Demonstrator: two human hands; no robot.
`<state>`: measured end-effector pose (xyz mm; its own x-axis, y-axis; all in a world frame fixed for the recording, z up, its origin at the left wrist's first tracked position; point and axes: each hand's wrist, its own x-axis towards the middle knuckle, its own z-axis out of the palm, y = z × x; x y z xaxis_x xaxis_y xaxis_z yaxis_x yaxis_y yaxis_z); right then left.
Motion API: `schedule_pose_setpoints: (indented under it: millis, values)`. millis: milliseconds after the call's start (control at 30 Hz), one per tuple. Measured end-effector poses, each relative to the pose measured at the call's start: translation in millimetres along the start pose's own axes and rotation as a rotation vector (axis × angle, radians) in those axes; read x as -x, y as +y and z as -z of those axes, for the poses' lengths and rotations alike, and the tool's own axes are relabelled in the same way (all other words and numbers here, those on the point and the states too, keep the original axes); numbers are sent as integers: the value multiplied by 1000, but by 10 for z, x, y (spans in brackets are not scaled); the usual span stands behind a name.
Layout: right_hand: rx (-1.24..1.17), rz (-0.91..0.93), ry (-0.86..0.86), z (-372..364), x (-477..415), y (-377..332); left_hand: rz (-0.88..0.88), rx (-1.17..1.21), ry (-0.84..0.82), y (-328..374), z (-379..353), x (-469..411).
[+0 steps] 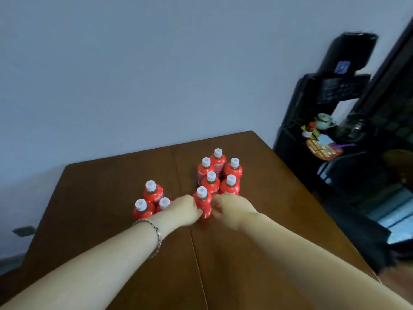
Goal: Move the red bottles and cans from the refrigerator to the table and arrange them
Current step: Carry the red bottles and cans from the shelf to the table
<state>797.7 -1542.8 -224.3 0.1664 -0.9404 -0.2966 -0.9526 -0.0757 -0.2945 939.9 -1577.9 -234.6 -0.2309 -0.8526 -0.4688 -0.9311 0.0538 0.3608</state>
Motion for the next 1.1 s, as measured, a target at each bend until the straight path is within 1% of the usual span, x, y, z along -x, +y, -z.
schedule_pose_setpoints:
  millis: [67,200,333,400,467,533,567,633,733,833,967,1100]
  values:
    - [-19,-83,38,163,343,314,-111,-20,14,513,4,137]
    - [-1,-296,102,412,1338,1167,-337,-115,-3,1701,-300,422]
    - [-28,-530,125,578,2602,2083,-554,-233,-42,3000,-835,878]
    - [-78,-649,145,631,3250,2489,-669,-293,-69,3632,-1119,1161]
    - [-141,-786,146,670,3815,2825,-783,-309,-84,4160,-1376,1462]
    - [-197,-953,164,622,4530,3200,-912,-327,-134,4808,-1780,1854]
    - [-213,-1007,189,601,4777,3315,-966,-336,-152,5033,-1929,1988]
    - [-199,-1101,197,576,5211,3479,-1048,-361,-198,5406,-2204,2222]
    - [-197,-1290,204,532,6095,3709,-1228,-443,-261,6136,-2726,2726]
    - [-258,-1469,247,443,6875,3840,-1415,-536,-293,6697,-3179,3241]
    - [-363,-1721,320,204,7789,3828,-1640,-650,-387,7246,-3777,3964]
    - [-465,-1983,376,-131,8688,3593,-1864,-748,-511,7605,-4333,4805]
